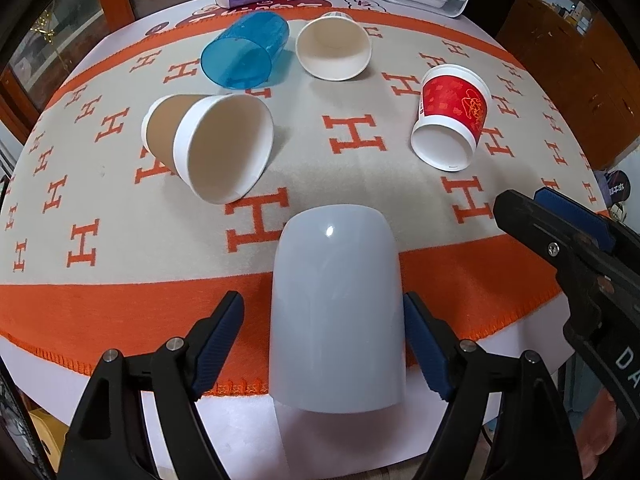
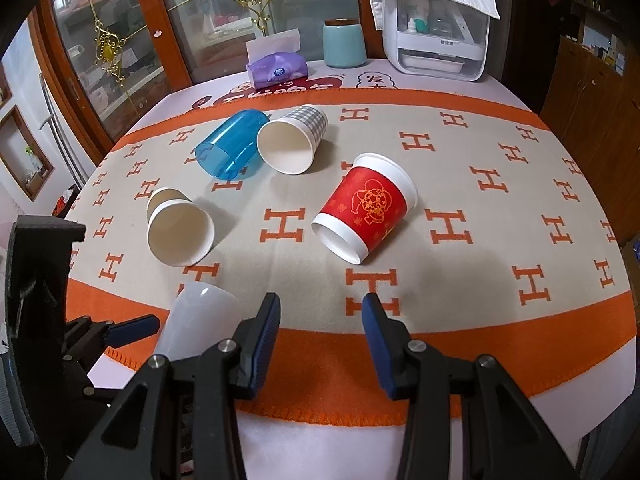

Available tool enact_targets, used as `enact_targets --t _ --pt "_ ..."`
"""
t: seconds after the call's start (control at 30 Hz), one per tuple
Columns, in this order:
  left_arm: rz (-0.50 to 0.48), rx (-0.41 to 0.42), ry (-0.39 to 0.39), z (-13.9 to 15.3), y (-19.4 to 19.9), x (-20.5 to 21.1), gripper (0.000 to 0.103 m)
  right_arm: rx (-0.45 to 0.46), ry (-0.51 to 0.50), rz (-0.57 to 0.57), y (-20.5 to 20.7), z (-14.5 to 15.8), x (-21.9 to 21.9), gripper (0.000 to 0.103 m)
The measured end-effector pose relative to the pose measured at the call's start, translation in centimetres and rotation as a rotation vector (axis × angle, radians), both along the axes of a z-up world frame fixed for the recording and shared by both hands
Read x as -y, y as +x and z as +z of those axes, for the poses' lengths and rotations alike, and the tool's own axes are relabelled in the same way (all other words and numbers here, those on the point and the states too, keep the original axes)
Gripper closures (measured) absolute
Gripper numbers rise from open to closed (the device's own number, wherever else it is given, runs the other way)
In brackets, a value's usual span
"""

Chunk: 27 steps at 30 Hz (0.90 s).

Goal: Flip cup upside down
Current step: 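Carry the white cup with the right gripper toward the red paper cup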

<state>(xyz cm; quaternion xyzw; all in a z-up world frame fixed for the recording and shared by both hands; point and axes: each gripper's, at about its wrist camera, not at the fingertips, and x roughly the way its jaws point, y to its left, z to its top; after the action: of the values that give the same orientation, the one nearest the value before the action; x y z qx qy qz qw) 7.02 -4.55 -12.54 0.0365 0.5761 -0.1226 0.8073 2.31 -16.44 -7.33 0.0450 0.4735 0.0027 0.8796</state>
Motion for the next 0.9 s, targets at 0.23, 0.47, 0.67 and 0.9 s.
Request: enact_targets --t 0.23,0.47,0.67,0.9 --pt "-0.019 0.034 0.0 1.4 -0.9 -0.1 0.02 0.022 -0.011 -0.003 -0.7 0.9 -0.3 0.06" --pt "-0.024 0.068 -0.004 2.7 -2.1 -0.5 0.019 0.043 -0.026 0.004 -1.5 1.7 -0.8 0.06" --pt "-0.024 0.089 -0.008 3.6 -3.0 -1.3 0.019 0.053 -0.031 0.007 -2.2 2.1 -1.2 0.06" --pt "-0.022 0.129 -0.021 5.0 -3.7 -2.6 0.019 0.057 -0.031 0.016 -2.5 2.3 -1.7 0.06"
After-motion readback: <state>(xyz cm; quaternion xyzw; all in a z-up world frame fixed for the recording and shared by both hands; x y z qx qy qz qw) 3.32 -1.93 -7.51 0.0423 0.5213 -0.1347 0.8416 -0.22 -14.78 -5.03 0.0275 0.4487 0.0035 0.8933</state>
